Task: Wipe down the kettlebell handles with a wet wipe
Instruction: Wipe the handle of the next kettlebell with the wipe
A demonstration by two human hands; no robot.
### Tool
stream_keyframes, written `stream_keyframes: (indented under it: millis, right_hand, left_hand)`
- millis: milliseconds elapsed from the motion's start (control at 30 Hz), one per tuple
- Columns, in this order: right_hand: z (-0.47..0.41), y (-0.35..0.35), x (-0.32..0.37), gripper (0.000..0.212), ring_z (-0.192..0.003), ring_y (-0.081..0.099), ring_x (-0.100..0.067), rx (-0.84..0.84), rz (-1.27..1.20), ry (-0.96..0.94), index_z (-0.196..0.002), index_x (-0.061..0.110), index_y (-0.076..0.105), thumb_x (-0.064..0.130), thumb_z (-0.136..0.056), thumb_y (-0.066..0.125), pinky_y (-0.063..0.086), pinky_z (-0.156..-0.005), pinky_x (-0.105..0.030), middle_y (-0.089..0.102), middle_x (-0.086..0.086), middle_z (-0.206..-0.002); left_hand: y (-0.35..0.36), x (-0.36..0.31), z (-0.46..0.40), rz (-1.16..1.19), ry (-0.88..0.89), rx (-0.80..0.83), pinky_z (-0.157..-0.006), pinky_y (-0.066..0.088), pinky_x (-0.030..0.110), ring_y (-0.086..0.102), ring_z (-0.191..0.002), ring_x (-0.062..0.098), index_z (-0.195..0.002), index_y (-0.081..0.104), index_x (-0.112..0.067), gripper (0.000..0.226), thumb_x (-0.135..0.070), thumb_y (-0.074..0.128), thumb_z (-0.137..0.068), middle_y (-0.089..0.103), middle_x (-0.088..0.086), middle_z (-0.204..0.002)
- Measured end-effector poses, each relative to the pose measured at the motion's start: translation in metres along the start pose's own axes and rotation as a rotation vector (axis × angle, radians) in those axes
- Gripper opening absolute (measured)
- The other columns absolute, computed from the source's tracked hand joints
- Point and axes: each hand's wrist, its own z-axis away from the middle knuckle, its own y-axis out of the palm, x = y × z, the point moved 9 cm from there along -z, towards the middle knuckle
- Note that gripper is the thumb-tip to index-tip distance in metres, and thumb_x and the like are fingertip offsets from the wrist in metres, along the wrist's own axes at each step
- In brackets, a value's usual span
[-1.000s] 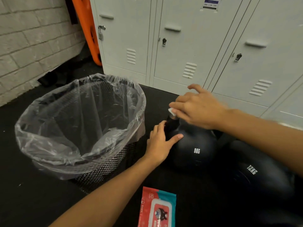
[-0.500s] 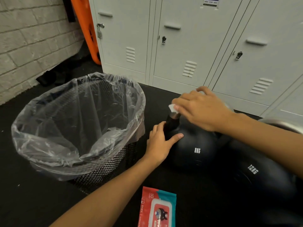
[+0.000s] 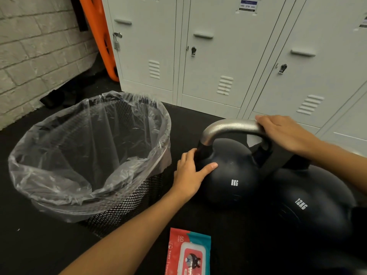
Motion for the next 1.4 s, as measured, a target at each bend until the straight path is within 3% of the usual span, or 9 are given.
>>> stream_keyframes:
  millis: [167, 333, 467, 567, 700, 900, 1133, 1300, 1400]
  right_hand:
    - [-0.008, 0.016, 0.054, 0.036, -0.074, 0.048, -0.032, -0.093, 0.221, -0.191, -0.078, 0.013, 0.045, 0.027, -0.106, 0.028, 0.040, -0.077, -0.041, 0.049, -0.005, -0.072]
    - [0.008, 0.049, 0.096, 0.041, -0.113, 0.060, -0.026, -0.232, 0.488, -0.559, -0.125, 0.025, 0.063, 0.036, -0.100, 0.033, 0.030, -0.103, -0.043, 0.066, 0.000, -0.119]
    - [0.021, 0.064, 0.091, 0.059, -0.132, 0.051, -0.030, -0.187, 0.771, -0.811, -0.138, 0.022, 0.056, 0.016, -0.081, 0.070, 0.022, -0.112, -0.052, 0.053, -0.007, -0.144]
    - [0.026, 0.044, 0.072, 0.077, -0.134, 0.049, -0.030, -0.224, 0.772, -0.804, -0.145, 0.022, 0.048, 0.002, -0.076, 0.076, 0.023, -0.112, -0.050, 0.045, -0.005, -0.151]
    - [0.039, 0.012, 0.043, 0.047, -0.127, 0.057, -0.026, -0.340, 0.634, -0.762, -0.147, 0.023, 0.043, 0.022, -0.100, 0.047, 0.031, -0.111, -0.047, 0.047, -0.002, -0.148]
    - [0.041, -0.004, 0.007, 0.049, -0.128, 0.055, -0.016, -0.266, 0.539, -0.638, -0.150, 0.020, 0.037, 0.034, -0.103, 0.033, 0.033, -0.113, -0.046, 0.048, 0.001, -0.148]
    - [0.017, 0.020, 0.055, 0.051, -0.128, 0.054, -0.019, -0.162, 0.460, -0.573, -0.148, 0.022, 0.042, 0.042, -0.104, 0.027, 0.031, -0.114, -0.043, 0.055, -0.001, -0.142]
    - [-0.008, 0.041, 0.101, 0.049, -0.110, 0.061, -0.020, -0.067, 0.521, -0.537, -0.128, 0.030, 0.060, 0.047, -0.103, 0.021, 0.030, -0.110, -0.039, 0.068, 0.003, -0.118]
    - [-0.023, 0.041, 0.104, 0.042, -0.096, 0.060, -0.029, 0.049, 0.482, -0.390, -0.097, 0.024, 0.064, 0.042, -0.104, 0.028, 0.041, -0.096, -0.039, 0.066, -0.006, -0.093]
  left_hand:
    - [0.000, 0.001, -0.001, -0.004, -0.013, 0.001, -0.108, 0.035, 0.048, 0.038, -0.129, 0.017, -0.143, 0.035, -0.026, 0.076, -0.056, 0.066, -0.079, 0.038, -0.004, -0.138]
    - [0.001, 0.001, -0.002, -0.003, -0.006, 0.000, -0.108, 0.035, 0.048, 0.038, -0.129, 0.018, -0.142, 0.035, -0.026, 0.077, -0.057, 0.066, -0.079, 0.037, -0.004, -0.138]
    - [0.001, 0.001, -0.002, 0.003, -0.004, 0.001, -0.108, 0.035, 0.047, 0.038, -0.129, 0.018, -0.143, 0.035, -0.025, 0.078, -0.056, 0.067, -0.079, 0.037, -0.004, -0.139]
    - [0.001, 0.001, -0.002, 0.014, -0.005, 0.002, -0.109, 0.035, 0.047, 0.037, -0.129, 0.018, -0.143, 0.036, -0.025, 0.077, -0.056, 0.067, -0.079, 0.037, -0.005, -0.138]
    - [0.000, 0.000, -0.001, 0.003, -0.005, 0.003, -0.109, 0.034, 0.048, 0.037, -0.129, 0.017, -0.141, 0.037, -0.027, 0.073, -0.055, 0.066, -0.080, 0.037, -0.005, -0.137]
    - [0.000, 0.000, 0.000, 0.005, -0.006, 0.007, -0.109, 0.034, 0.048, 0.036, -0.130, 0.017, -0.143, 0.036, -0.026, 0.075, -0.055, 0.066, -0.080, 0.036, -0.004, -0.140]
    - [0.001, 0.001, -0.001, -0.002, -0.010, 0.008, -0.109, 0.034, 0.048, 0.036, -0.130, 0.018, -0.143, 0.035, -0.026, 0.076, -0.056, 0.065, -0.080, 0.036, -0.004, -0.140]
    - [0.001, 0.002, -0.001, 0.014, -0.012, -0.004, -0.108, 0.035, 0.048, 0.038, -0.129, 0.019, -0.142, 0.037, -0.026, 0.078, -0.059, 0.066, -0.077, 0.037, -0.004, -0.137]
    - [0.001, 0.001, -0.001, 0.001, -0.015, -0.001, -0.109, 0.034, 0.047, 0.036, -0.127, 0.016, -0.140, 0.037, -0.028, 0.072, -0.056, 0.066, -0.080, 0.037, -0.006, -0.136]
